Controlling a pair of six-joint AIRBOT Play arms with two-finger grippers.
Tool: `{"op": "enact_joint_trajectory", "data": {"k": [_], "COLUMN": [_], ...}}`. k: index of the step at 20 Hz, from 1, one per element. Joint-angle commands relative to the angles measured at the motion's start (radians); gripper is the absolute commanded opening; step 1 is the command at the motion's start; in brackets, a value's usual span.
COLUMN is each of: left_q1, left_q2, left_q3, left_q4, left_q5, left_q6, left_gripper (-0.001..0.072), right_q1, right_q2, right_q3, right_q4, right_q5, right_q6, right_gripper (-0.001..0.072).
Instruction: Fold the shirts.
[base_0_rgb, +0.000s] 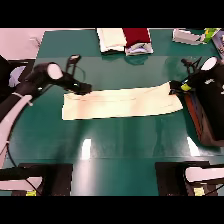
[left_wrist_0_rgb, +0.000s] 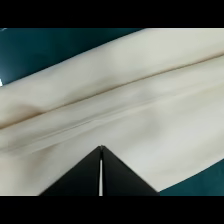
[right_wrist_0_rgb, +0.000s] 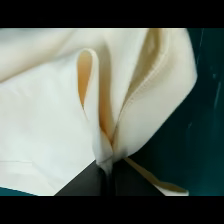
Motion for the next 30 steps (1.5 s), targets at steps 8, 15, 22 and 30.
{"op": "enact_joint_trajectory", "data": {"k": [8, 15, 22, 30], "left_q1": [-0.31, -0.318, -0.231, 0.048], "left_q2": [-0.397, -0.44, -0.382, -0.018], "left_q3": [0.336, 0.341, 0.368, 0.369], "left_q4": [-0.053, -0.065, 0.016, 0.299], "left_q5": [0.083, 0.086, -0.019, -0.171], "left_q6": [-0.007, -0.008, -0.042, 0.018], "left_gripper": [0.0023, 0.0023, 0.0023, 0.0023], "right_q1": [0.179, 0.332, 0.389, 0.602], "right_q2": [0.183, 0.183, 0.172, 0.056], "right_q3": [0.236, 0.363, 0.374, 0.376], "right_q4": [0.058, 0.058, 0.059, 0.252], "right_q5": [0.156, 0.149, 0.114, -0.11], "right_q6": [0.061, 0.107, 0.147, 0.145], "right_gripper": [0.0014, 0.0014, 0.0014, 0.0014]}}
